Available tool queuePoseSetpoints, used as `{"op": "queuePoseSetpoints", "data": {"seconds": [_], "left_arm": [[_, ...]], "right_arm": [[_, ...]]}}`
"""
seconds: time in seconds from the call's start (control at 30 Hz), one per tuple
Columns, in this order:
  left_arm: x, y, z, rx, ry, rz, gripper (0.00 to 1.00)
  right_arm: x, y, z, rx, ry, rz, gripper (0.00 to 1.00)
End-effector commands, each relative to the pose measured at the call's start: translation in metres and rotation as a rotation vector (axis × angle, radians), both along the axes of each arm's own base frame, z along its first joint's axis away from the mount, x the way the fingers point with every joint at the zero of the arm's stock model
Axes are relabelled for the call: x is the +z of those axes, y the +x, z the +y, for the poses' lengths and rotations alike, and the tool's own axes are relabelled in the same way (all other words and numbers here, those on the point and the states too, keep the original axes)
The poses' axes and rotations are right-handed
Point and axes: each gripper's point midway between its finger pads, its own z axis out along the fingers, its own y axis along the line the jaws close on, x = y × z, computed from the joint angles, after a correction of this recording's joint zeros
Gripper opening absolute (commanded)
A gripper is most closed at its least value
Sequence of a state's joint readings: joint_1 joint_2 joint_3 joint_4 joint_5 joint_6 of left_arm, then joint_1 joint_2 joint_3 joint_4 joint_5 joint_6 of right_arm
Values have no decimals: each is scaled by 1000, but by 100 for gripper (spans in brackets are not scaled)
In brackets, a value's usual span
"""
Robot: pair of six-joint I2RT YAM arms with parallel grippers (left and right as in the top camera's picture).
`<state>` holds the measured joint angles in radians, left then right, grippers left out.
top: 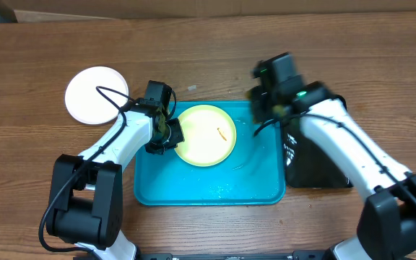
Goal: Clean dirty plates on tray and stack at the side
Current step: 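Wipe the yellow plate with the sponge in the right gripper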
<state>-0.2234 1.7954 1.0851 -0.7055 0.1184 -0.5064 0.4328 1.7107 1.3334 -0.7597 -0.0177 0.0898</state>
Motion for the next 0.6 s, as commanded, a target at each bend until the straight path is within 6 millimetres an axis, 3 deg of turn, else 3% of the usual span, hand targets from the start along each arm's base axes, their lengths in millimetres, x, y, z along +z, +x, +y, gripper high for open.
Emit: {"op": "queuePoseSetpoints", "data": {"seconds": [0.0,0.3,0.43,0.57], "left_arm": [[3,-1,0,8,6,-10,5],[3,-1,0,8,6,-10,5],[3,-1,0,8,6,-10,4],[3,-1,0,8,6,-11,4]], "right_arm": [[-5,2,28,56,-91,-69,4],[-55,0,71,140,-214,-101,4],[-73,-2,83,183,-216,-85,4],[-87,-5,81,188,-235,-57,4]]}}
